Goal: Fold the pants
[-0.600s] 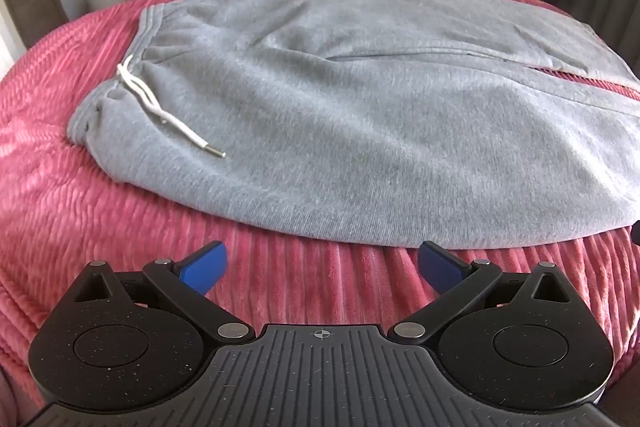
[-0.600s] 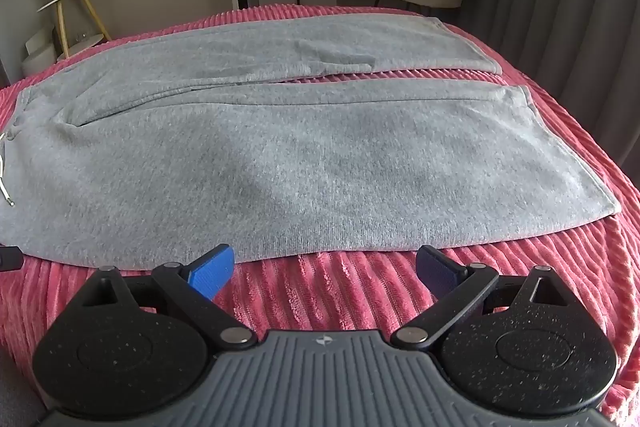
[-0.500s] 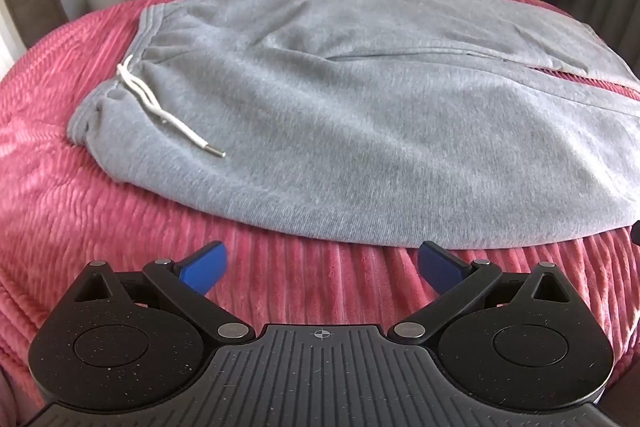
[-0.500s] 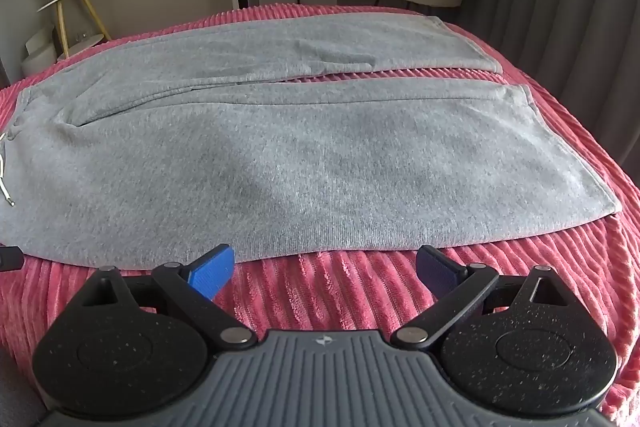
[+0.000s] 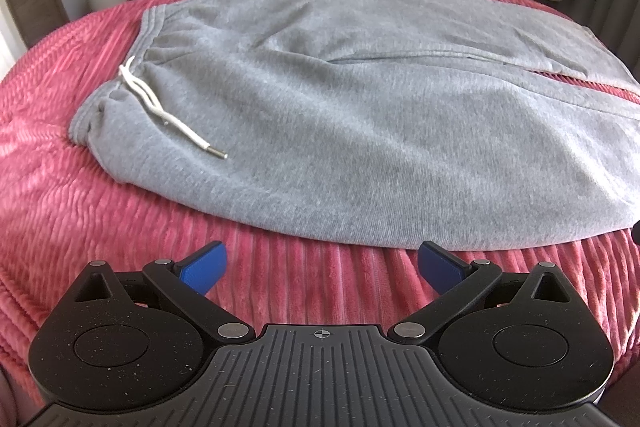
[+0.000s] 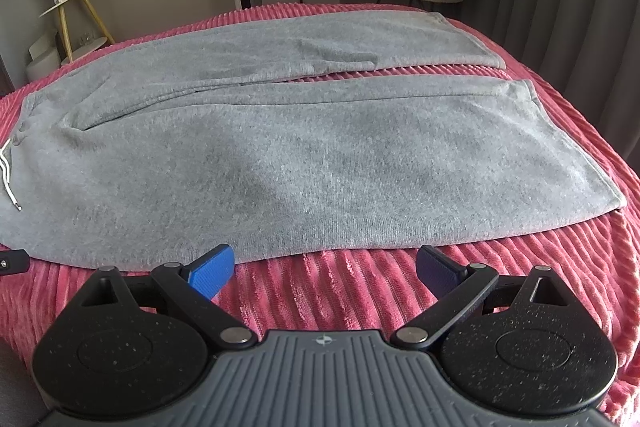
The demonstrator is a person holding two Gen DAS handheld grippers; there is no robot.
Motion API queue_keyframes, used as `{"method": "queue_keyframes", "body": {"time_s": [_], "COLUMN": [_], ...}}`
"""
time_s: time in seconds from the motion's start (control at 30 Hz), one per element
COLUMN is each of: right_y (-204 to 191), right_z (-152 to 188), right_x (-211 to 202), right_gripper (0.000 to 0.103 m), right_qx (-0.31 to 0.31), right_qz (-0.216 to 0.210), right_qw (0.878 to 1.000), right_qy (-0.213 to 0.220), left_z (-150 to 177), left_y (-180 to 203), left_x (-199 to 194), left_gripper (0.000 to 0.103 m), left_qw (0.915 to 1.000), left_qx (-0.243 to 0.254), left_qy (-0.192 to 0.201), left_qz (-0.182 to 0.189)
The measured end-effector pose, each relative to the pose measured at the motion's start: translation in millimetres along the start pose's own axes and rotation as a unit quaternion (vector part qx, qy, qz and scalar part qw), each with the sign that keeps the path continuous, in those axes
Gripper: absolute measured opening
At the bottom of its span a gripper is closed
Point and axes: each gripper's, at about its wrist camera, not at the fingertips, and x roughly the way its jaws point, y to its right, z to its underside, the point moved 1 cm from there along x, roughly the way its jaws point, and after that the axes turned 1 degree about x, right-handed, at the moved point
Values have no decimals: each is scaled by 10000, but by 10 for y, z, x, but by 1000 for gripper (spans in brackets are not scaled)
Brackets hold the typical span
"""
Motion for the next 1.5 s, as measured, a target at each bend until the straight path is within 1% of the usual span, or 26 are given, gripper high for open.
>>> {"method": "queue_keyframes", "body": {"time_s": [0.17, 0.27, 0.33, 0.43, 0.47, 0.5, 0.53, 0.6, 0.67, 0.73, 0.77, 0.8, 0.83, 0.87, 0.9, 0.93, 1.0, 1.03, 1.07, 1.13, 1.2, 1.27, 1.3, 1.33, 1.43, 1.5], "right_y": [78, 196, 314, 512, 551, 573, 574, 504, 428, 391, 395, 407, 403, 418, 428, 423, 288, 205, 128, 39, -28, -89, -123, -90, -63, -89], "right_z": [-39, -80, -115, -142, -147, -172, -213, -341, -513, -736, -858, -998, -1143, -1256, -1352, -1457, -1837, -2048, -2259, -2661, -3039, -3384, -3500, -3613, -3836, -3886], "right_x": [-94, -66, 5, 185, 248, 302, 335, 340, 303, 284, 319, 416, 642, 891, 1143, 1305, 1563, 1691, 1844, 2191, 2584, 2932, 3095, 3195, 3545, 3698], "right_gripper": [98, 97, 97, 97, 97, 97, 97, 97, 97, 97, 97, 97, 97, 97, 97, 97, 97, 97, 97, 97, 96, 96, 95, 91, 75, 74], "right_qx": [200, 587, 1010, 1842, 2032, 2131, 2125, 1826, 1629, 1635, 1706, 1865, 2097, 2366, 2769, 2967, 2538, 2279, 2150, 2249, 2398, 2669, 2830, 2931, 3062, 3094], "right_qz": [-319, -679, -1054, -1614, -1725, -1732, -1658, -1382, -1135, -955, -942, -1079, -1396, -1725, -1893, -1710, -922, -690, -581, -574, -591, -344, -212, -55, 532, 883], "right_qw": [9991, 9960, 9890, 9667, 9599, 9568, 9582, 9706, 9796, 9817, 9802, 9761, 9675, 9526, 9336, 9295, 9552, 9651, 9690, 9666, 9614, 9546, 9509, 9482, 9413, 9363], "right_qy": [172, 11, -239, -743, -867, -958, -959, -747, -324, 214, 363, 269, -229, -823, -1258, -1367, -1209, -1095, -1068, -1089, -1210, -1275, -1235, -1223, -1315, -1408], "left_z": [-13, -31, -66, -160, -208, -260, -331, -499, -742, -987, -1131, -1258, -1375, -1484, -1565, -1614, -1597, -1547, -1507, -1487, -1516, -1552, -1555, -1566, -1606, -1627], "left_y": [-6, 16, 38, 87, 92, 89, 86, 71, 38, -7, -33, -48, -71, -97, -129, -172, -272, -319, -365, -444, -500, -511, -499, -485, -457, -440], "left_x": [-54, -98, -103, -86, -72, -48, -21, 22, 53, 70, 79, 97, 128, 177, 232, 293, 413, 475, 526, 616, 730, 836, 890, 937, 1068, 1126], "left_gripper": [103, 103, 103, 103, 103, 103, 103, 103, 103, 103, 103, 103, 103, 103, 103, 103, 103, 103, 103, 103, 103, 103, 103, 103, 103, 103], "left_qw": [10000, 9998, 9994, 9991, 9994, 9996, 9998, 9996, 9983, 9955, 9927, 9895, 9860, 9822, 9791, 9759, 9712, 9686, 9659, 9609, 9615, 9638, 9636, 9634, 9675, 9691], "left_qx": [-19, 23, 65, 135, 108, 65, 8, -174, -419, -748, -982, -1183, -1379, -1581, -1754, -1938, -2168, -2225, -2275, -2382, -2357, -2217, -2172, -2132, -1981, -1924], "left_qy": [66, 165, 205, 226, 205, 166, 127, 156, 282, 421, 535, 649, 709, 714, 684, 652, 757, 878, 932, 992, 978, 1014, 1064, 1116, 1161, 1152], "left_qz": [-33, -141, -267, -330, -256, -195, -146, -157, -292, -404, -449, -516, -614, -724, -772, -766, -632, -676, -807, -1004, -1022, -1080, -1142, -1180, -1055, -1029]}}
